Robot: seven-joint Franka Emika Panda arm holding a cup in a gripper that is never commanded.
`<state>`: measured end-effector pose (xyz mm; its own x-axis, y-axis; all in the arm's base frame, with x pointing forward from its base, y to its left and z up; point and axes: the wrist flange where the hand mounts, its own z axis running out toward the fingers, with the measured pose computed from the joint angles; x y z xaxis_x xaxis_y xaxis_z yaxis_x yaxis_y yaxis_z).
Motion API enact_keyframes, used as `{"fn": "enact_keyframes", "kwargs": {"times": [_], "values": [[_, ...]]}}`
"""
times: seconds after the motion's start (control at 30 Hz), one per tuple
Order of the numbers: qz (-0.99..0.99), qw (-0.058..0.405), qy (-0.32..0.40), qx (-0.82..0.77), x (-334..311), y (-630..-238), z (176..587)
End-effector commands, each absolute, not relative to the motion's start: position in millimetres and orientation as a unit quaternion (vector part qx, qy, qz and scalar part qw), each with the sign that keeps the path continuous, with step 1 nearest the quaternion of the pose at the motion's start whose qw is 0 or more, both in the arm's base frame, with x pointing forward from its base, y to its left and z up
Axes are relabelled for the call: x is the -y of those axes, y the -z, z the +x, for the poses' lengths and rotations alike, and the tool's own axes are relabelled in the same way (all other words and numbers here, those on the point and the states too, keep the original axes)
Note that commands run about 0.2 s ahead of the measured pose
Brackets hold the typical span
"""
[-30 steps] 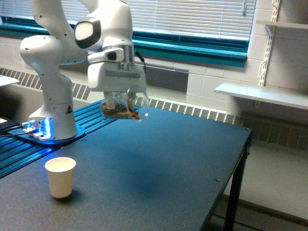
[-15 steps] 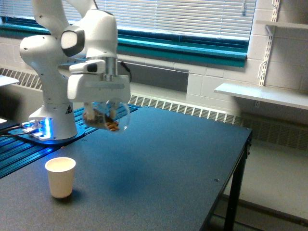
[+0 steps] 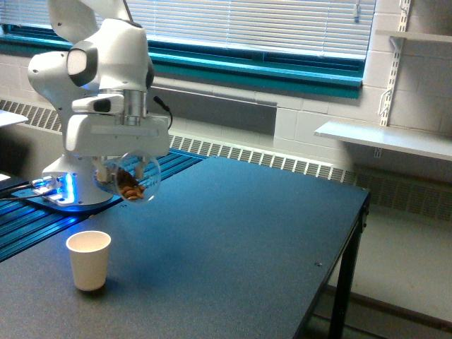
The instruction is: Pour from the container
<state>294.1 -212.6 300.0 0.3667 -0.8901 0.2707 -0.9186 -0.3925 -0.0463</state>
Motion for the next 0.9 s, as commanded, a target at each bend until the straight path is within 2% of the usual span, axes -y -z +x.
{"fn": "enact_keyframes", "kwargs": {"times": [0.03,0.9], "values": [[0.813,0.052,-0.129,0.566,219,-298,284],[0.779,0.046,-0.098,0.617,242,-273,241]]}}
